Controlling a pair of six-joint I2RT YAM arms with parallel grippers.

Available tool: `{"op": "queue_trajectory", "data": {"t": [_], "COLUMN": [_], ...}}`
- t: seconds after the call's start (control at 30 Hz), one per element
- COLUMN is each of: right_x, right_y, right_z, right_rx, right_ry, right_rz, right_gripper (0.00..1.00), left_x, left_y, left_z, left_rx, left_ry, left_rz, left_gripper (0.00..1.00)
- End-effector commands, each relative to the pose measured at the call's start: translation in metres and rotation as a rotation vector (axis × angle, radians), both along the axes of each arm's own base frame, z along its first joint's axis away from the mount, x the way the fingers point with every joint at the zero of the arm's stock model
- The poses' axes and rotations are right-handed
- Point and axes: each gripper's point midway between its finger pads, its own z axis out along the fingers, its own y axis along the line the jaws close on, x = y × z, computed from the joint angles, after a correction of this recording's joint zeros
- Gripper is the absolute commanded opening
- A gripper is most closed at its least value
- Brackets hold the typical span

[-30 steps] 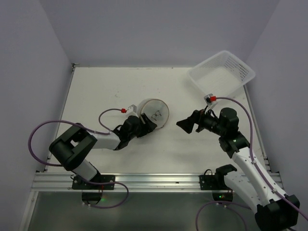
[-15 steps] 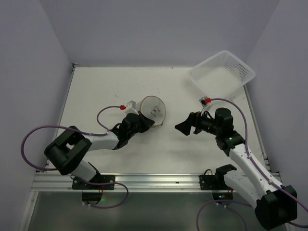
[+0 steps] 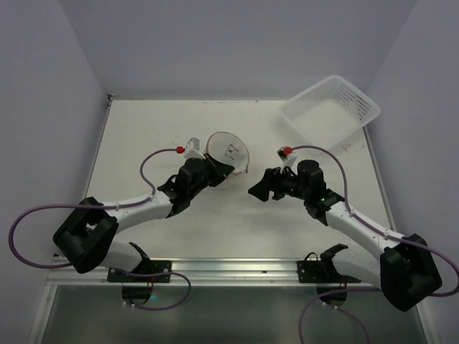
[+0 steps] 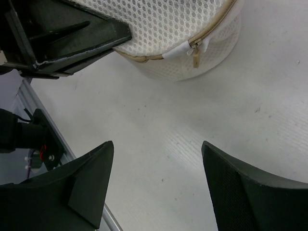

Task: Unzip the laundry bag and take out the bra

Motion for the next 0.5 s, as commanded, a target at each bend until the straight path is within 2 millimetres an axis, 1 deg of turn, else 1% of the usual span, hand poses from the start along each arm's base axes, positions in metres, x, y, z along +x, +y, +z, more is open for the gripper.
{"op": "queue_trajectory", "data": {"t": [0.0, 0.07, 0.17, 0.2, 0.23, 0.27, 0.3, 0.37, 0.4, 0.47], "right_x": [0.026, 0.033, 0.040, 0.042, 0.044, 0.047, 0.048, 0.052, 0.052, 0.055], "right_y": [0.011, 0.016, 0.020, 0.021, 0.022, 0.023, 0.025, 0.027, 0.030, 0.034], "right_z": [0.022, 0.016, 0.013, 0.007, 0.005, 0.007, 0.002, 0.004, 0.001, 0.004], "right_rx": [0.033, 0.026, 0.021, 0.010, 0.003, 0.002, -0.004, 0.001, 0.002, 0.005], "right_ry": [-0.105, -0.094, -0.098, -0.084, -0.084, -0.094, -0.084, -0.094, -0.088, -0.099], "right_rz": [-0.033, -0.035, -0.032, -0.031, -0.029, -0.028, -0.024, -0.016, -0.004, 0.005], "right_gripper": [0.75, 0.73, 0.67, 0.66, 0.64, 0.63, 0.61, 0.57, 0.56, 0.53], "left_x": [0.005, 0.003, 0.002, 0.001, 0.001, 0.000, 0.000, -0.001, -0.001, -0.002], "left_y": [-0.004, -0.004, -0.004, -0.003, -0.003, -0.003, -0.003, -0.002, -0.002, -0.001], "left_z": [0.034, 0.036, 0.037, 0.038, 0.041, 0.041, 0.043, 0.043, 0.044, 0.044], "left_rx": [-0.072, -0.082, -0.093, -0.097, -0.102, -0.103, -0.106, -0.111, -0.115, -0.117], "left_ry": [-0.040, -0.041, -0.037, -0.038, -0.042, -0.043, -0.044, -0.043, -0.044, -0.041], "left_rz": [0.016, 0.015, 0.013, 0.014, 0.014, 0.014, 0.014, 0.016, 0.014, 0.012], "left_gripper": [0.00, 0.00, 0.00, 0.00, 0.00, 0.00, 0.00, 0.00, 0.00, 0.00]}}
